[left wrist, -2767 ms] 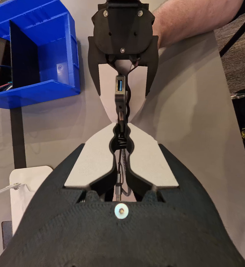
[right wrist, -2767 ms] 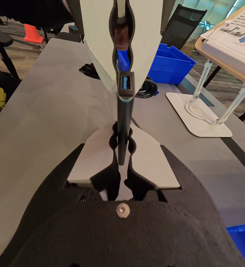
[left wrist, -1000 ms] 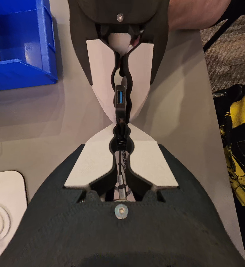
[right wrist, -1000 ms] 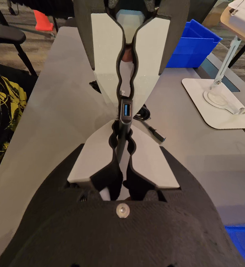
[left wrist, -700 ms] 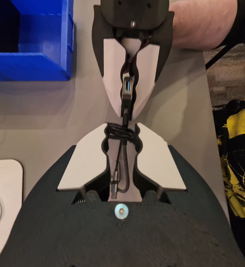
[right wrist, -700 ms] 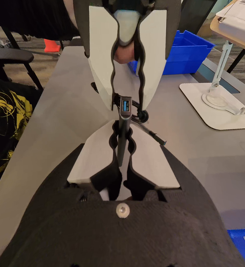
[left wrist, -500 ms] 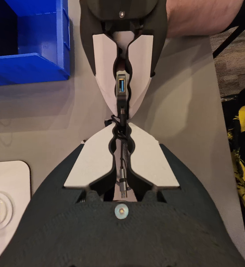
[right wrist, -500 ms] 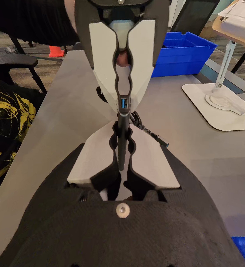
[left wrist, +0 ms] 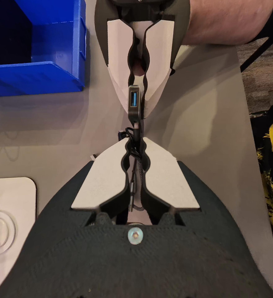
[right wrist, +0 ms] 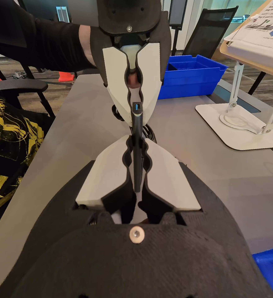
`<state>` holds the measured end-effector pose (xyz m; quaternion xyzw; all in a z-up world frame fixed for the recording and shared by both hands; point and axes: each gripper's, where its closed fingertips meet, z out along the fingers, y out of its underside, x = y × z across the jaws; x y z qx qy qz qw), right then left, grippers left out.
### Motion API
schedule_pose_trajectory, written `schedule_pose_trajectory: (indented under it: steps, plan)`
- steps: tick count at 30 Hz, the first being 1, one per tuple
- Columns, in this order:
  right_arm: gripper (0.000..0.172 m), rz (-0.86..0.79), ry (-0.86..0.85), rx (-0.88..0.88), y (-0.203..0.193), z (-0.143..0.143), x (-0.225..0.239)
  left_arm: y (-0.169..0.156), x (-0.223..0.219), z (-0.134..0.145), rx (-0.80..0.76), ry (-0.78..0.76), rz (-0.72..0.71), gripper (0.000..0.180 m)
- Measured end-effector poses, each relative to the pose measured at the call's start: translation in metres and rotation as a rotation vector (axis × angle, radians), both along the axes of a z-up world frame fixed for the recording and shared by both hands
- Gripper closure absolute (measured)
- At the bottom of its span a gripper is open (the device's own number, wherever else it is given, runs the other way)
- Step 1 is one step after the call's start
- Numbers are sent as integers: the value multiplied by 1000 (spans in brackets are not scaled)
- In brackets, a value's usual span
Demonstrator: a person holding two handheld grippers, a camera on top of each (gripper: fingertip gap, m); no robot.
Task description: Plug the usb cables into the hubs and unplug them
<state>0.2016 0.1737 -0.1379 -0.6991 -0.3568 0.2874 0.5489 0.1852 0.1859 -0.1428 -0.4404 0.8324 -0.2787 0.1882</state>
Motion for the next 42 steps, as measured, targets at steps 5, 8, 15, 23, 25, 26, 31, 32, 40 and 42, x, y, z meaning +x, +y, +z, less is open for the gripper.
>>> schedule_pose_trajectory:
  steps: [5, 8, 15, 23, 25, 26, 31, 32, 40, 42]
  plan:
    - [162, 21, 7, -2, -3, 7, -4, -12, 2, -9, 61, 20, -37, 172]
    - [162, 4, -16, -8, -3, 5, -2, -10, 7, -10, 23, 9, 12, 173]
    - [161, 1, -16, -6, -2, 4, -3, -9, 5, -9, -5, -6, 31, 173]
    - [162, -33, 153, 39, 0, 30, 13, 21, -10, 66, -143, -370, 224, 135]
    - [162, -61, 180, 66, 0, 41, 24, 39, -25, 83, -98, -464, 312, 130]
    - [162, -81, 181, 85, 0, 49, 30, 48, -34, 88, -81, -497, 360, 130]
    - [162, -231, 160, 202, 6, 97, 74, 76, -67, 86, -148, -595, 520, 138]
    - [162, -256, 155, 225, 8, 110, 84, 80, -70, 77, -155, -581, 540, 139]
    - [162, -522, 74, 441, 32, 226, 179, 85, -58, 6, -204, -498, 606, 141]
    - [162, -574, 56, 474, 41, 248, 202, 87, -51, -7, -229, -498, 615, 141]
